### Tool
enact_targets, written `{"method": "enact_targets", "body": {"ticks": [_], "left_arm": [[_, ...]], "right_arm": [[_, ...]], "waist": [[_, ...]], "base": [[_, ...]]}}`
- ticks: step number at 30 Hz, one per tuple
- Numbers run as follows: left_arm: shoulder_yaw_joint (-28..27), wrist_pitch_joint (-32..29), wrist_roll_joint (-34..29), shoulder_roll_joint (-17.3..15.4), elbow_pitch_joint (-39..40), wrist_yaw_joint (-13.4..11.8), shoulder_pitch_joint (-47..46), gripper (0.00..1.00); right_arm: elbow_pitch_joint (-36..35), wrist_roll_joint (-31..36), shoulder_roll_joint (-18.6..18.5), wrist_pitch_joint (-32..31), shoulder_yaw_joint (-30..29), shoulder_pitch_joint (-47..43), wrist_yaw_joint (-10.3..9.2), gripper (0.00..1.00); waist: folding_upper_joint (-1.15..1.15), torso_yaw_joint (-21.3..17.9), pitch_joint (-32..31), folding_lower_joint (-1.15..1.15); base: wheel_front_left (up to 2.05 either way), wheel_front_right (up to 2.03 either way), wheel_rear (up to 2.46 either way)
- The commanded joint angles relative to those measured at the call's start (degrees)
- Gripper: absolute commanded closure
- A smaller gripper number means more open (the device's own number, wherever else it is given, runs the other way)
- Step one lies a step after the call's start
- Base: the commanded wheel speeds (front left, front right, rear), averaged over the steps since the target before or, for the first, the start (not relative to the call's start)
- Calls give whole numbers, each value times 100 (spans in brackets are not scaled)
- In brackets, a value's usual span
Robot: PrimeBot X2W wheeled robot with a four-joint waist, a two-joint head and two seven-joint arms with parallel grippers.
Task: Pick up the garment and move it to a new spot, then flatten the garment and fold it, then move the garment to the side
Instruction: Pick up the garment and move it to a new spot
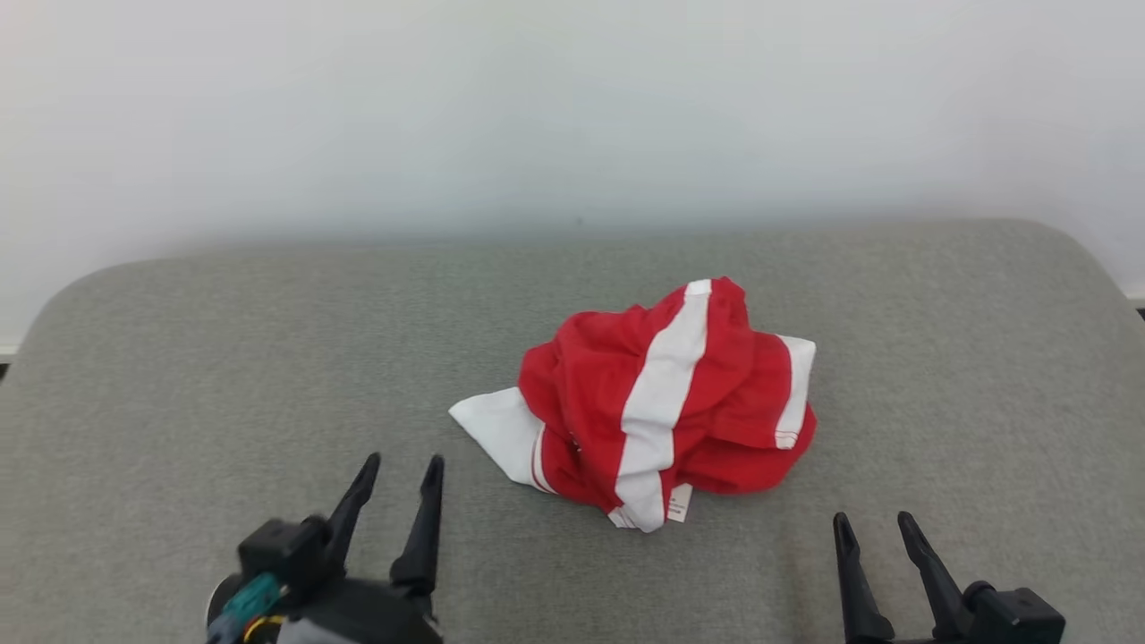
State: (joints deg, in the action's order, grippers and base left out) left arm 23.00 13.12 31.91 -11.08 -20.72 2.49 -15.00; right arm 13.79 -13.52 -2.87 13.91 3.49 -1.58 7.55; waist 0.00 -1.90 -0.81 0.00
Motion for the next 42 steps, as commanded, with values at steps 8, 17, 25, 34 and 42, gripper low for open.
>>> {"method": "enact_targets", "body": {"ticks": [8, 17, 25, 34, 42], "left_arm": [[-556, 198, -105, -275, 1031, -410, 1264, 0], [-985, 210, -478, -166, 1518, -457, 1865, 0], [-793, 83, -508, -158, 1317, -188, 1331, 0], [-609, -1275, -53, 47, 746, -25, -146, 0], [-565, -2731, 399, 205, 251, -158, -1265, 0]], "right_arm": [[-186, 60, -1, -115, -184, -261, -12, 0], [-205, 19, -1, -127, -180, -256, -12, 0], [-220, 7, -1, -117, -161, -149, -12, 0], [-228, -53, -2, -86, -97, 2, -12, 0], [-192, -120, -1, -23, -28, 212, -12, 0]], "waist": [[0, 365, -168, 0], [0, 207, -90, 0], [0, -11, 29, 0], [0, -486, 402, 0], [0, -949, 767, 0]], "base": [[0, 0, 0], [0, 0, 0], [0, 0, 0], [0, 0, 0], [0, 0, 0]]}}
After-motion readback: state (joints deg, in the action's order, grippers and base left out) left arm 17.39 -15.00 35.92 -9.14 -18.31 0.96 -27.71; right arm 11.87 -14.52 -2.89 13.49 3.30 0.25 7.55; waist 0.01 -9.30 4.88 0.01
